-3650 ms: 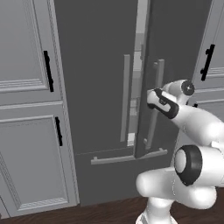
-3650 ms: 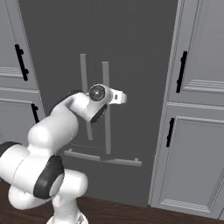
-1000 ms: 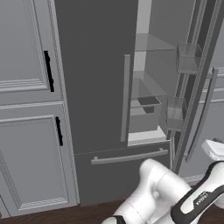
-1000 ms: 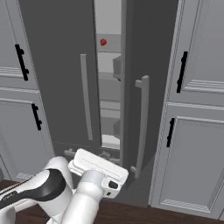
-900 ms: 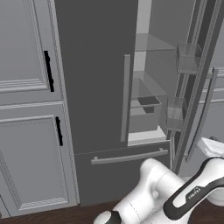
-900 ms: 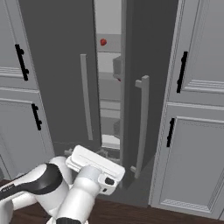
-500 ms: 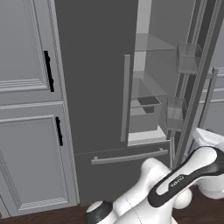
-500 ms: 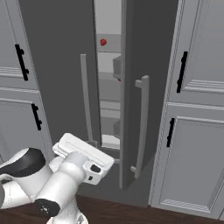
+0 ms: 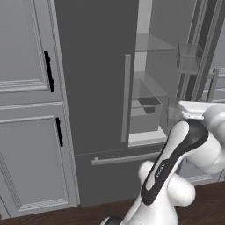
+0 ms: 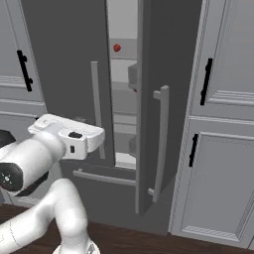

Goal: Take the strawberry from the fridge and place it on top of the pancake, located on the dining counter.

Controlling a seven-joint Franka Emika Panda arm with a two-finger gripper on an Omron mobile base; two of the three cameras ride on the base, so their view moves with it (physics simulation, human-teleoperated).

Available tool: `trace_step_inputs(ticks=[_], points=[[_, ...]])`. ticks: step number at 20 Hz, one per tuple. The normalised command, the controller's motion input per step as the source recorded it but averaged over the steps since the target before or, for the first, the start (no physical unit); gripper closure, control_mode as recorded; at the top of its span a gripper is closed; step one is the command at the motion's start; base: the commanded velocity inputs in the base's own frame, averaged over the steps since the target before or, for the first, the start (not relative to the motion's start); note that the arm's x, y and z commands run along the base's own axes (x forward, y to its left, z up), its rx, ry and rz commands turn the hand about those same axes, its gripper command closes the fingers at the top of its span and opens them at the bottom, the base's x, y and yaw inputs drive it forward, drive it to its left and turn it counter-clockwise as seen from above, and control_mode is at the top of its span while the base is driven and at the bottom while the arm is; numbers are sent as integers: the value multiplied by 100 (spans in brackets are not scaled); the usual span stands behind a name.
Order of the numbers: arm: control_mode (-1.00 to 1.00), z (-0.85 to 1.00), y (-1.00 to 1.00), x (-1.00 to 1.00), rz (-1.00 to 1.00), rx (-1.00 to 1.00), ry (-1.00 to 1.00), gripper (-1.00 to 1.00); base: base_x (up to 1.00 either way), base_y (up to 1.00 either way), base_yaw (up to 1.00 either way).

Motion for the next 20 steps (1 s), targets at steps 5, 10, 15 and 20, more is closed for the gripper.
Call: trace_step_inputs(ticks=[5, 10, 15, 20], points=[[-100, 0, 100, 97, -40, -8, 0, 100, 0, 0, 0], [-100, -5, 47, 61, -36, 8, 0, 100, 0, 0, 0], [-100, -33, -6, 68, -8, 11, -5, 100, 0, 0, 0], [-100, -56, -30, 62, 0, 0, -2, 100, 0, 0, 0]])
